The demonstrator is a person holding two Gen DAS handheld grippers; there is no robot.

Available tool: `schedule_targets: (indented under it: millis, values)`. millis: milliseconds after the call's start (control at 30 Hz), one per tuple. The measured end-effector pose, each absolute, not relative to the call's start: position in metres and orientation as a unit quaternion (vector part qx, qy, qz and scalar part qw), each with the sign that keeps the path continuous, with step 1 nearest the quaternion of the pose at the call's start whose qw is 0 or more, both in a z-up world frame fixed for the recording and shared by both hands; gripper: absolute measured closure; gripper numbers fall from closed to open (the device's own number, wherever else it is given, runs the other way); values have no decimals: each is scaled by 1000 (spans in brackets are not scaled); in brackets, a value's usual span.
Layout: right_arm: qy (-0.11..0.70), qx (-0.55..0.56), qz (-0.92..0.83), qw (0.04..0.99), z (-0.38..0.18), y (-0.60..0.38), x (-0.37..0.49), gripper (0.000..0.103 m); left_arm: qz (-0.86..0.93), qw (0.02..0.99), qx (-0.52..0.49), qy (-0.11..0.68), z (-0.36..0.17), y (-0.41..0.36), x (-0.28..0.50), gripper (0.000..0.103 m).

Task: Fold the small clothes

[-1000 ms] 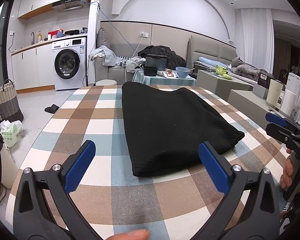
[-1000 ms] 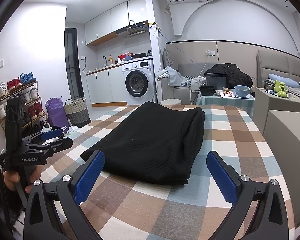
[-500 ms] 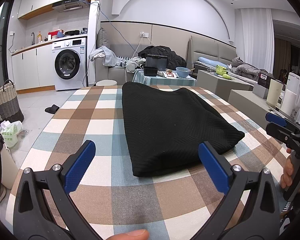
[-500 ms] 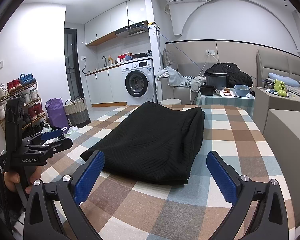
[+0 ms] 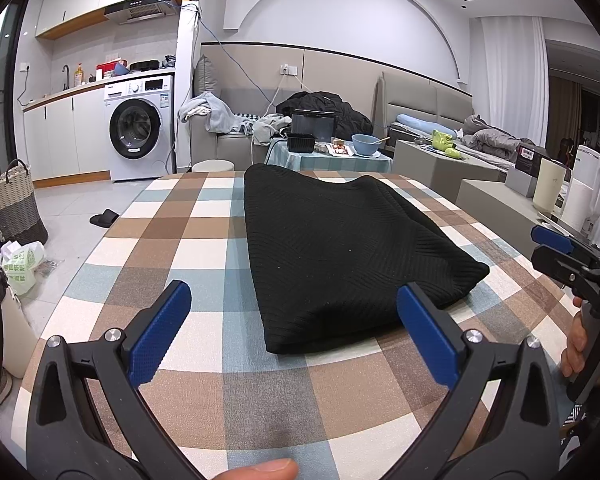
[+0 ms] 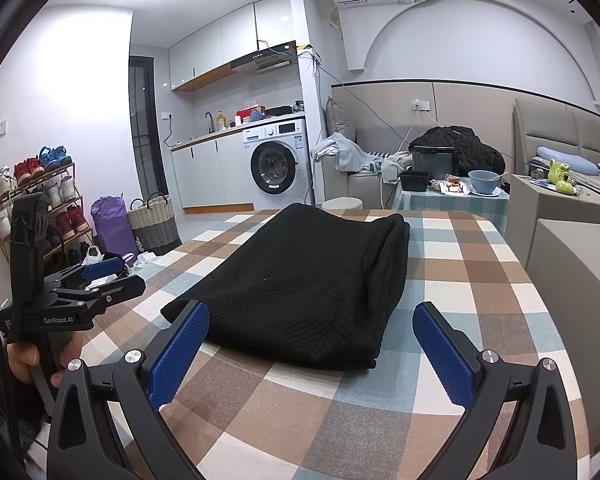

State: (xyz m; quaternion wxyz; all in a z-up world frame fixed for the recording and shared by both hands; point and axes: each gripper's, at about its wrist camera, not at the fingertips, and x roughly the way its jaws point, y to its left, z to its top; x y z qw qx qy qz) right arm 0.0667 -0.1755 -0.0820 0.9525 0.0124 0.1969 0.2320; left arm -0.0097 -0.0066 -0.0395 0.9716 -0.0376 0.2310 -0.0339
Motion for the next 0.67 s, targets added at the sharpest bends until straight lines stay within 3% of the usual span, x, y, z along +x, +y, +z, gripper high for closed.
schedule_targets:
  millis: [667]
  values:
    - [197,12,231,953,-82,-175,66,0,-32,972,-35,229,-39,-5,-9,1]
